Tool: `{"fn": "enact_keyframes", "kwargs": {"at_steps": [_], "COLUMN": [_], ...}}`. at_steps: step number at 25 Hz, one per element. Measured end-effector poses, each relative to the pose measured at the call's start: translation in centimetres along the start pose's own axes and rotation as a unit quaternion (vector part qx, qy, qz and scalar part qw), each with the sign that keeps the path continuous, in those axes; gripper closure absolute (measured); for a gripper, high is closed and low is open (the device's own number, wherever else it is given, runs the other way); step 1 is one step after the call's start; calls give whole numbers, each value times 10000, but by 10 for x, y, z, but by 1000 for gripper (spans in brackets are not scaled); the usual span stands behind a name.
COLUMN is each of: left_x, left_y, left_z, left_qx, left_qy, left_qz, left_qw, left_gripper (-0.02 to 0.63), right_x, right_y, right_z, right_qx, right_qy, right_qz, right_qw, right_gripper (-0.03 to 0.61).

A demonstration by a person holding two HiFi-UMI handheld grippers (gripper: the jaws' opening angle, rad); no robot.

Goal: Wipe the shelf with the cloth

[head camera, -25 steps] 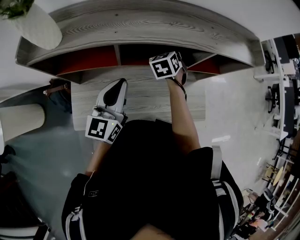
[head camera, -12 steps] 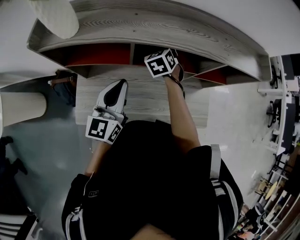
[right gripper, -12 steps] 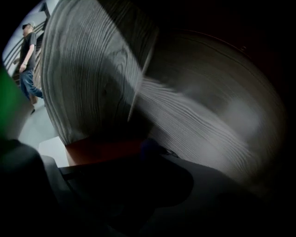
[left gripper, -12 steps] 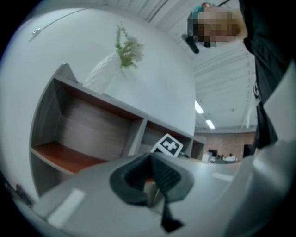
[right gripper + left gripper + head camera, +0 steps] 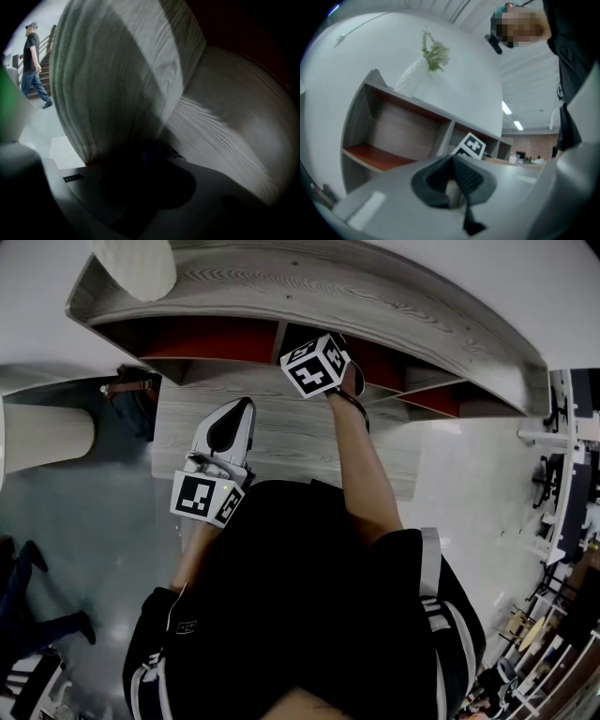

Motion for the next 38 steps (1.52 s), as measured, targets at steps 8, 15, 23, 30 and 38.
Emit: {"fn": "enact_keyframes", "kwargs": {"at_steps": [8, 15, 23, 30, 38], "left_x": [0, 1, -1, -1, -1], "left_y": [1, 2, 3, 2, -2], "left_z": [10, 20, 35, 40, 43], "left_qx": [9, 5, -19, -58, -109], "left_qy": [28, 43, 123, 115, 102], "left_qz": [1, -2, -10, 11, 48], "left_qw": [10000, 10000, 9999, 9999, 9999], "left_gripper": [609, 609, 609, 609, 609], "right_x": [7, 20, 34, 42, 51], "right_y": [-1, 3, 11, 16, 20], "right_z": [-25, -40, -55, -61, -69], "right_qx": [318, 474, 595, 580, 532], "right_qy": [-522, -740, -921, -1143, -1301], "right_qz": [94, 145, 193, 267, 284], "right_qw": [9981, 9960, 9938, 9914, 9897], "right_gripper": [523, 523, 523, 523, 523]}}
Point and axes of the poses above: the fingertips, and each gripper's own axes: x backward along the fingers, z to its right, y out of its underside, the point moved 2 cm from there along x, backward along the fingers, and after that the axes turned 6 degrees about -x, right-handed, at the moved point
